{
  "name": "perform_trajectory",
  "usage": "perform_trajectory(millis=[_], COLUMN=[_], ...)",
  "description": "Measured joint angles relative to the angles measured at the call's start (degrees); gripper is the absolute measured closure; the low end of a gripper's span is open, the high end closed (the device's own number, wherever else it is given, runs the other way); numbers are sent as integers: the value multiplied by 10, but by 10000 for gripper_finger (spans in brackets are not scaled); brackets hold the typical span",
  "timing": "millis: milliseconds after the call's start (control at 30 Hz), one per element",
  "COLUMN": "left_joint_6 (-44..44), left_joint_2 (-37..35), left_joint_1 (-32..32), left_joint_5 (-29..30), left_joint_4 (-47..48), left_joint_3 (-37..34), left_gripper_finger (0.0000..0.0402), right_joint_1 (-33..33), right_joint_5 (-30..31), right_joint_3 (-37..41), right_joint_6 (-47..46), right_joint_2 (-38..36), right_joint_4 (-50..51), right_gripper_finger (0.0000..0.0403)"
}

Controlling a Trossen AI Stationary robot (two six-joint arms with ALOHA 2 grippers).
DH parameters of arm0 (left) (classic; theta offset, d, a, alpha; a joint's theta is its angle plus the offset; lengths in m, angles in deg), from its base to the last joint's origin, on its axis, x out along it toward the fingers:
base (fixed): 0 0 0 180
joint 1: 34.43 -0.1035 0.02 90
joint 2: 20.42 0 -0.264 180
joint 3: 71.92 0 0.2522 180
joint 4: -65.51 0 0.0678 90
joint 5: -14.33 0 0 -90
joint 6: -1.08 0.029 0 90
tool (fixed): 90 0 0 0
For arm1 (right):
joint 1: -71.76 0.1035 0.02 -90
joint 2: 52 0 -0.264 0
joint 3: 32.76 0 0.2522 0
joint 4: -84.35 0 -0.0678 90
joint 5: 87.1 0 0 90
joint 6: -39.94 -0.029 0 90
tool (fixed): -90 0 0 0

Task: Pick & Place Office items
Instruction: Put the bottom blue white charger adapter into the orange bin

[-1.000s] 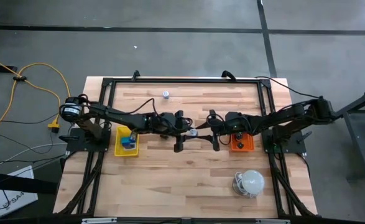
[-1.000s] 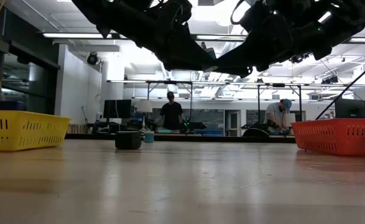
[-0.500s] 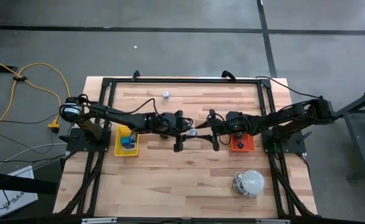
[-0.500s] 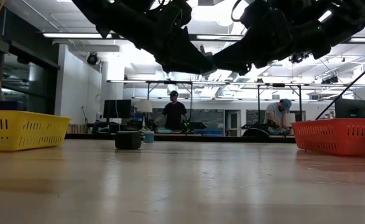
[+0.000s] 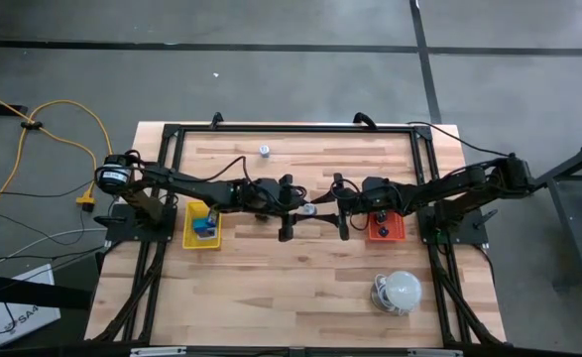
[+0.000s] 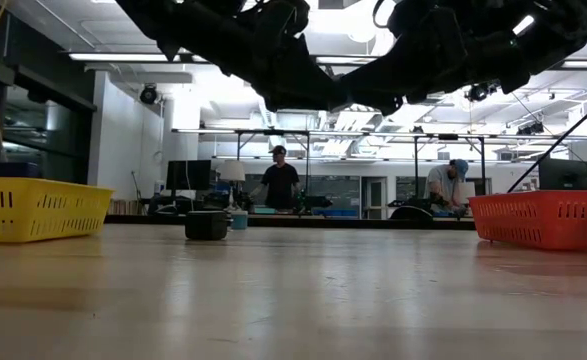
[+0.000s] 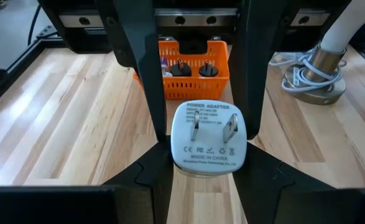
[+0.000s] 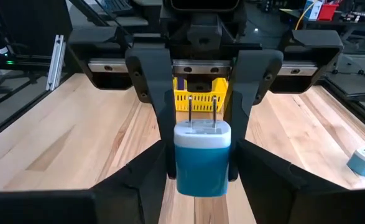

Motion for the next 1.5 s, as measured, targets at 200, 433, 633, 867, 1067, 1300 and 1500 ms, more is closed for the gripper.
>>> perform_trajectory(millis=[200,433,633,867,1067,1300,1500], left_joint_6=[1,1,2,4,4,3,3], left_joint_2=[0,0,0,0,0,0,0], left_joint_1=[0,0,0,0,0,0,0], left_joint_5=[0,0,0,0,0,0,0], left_joint_4=[-4,-8,-9,-11,-11,-10,-10], left_joint_3=[0,0,0,0,0,0,0], left_gripper_finger=[266,266,266,266,266,266,266], right_joint_1=[0,0,0,0,0,0,0], right_joint_5=[0,0,0,0,-2,-10,-11], right_joint_3=[0,0,0,0,0,0,0], right_joint_6=[0,0,0,0,0,0,0], right_joint_2=[0,0,0,0,0,0,0], right_joint_4=[-10,-13,-13,-22,-23,-21,-21], right_gripper_finger=[224,224,224,230,259,281,279])
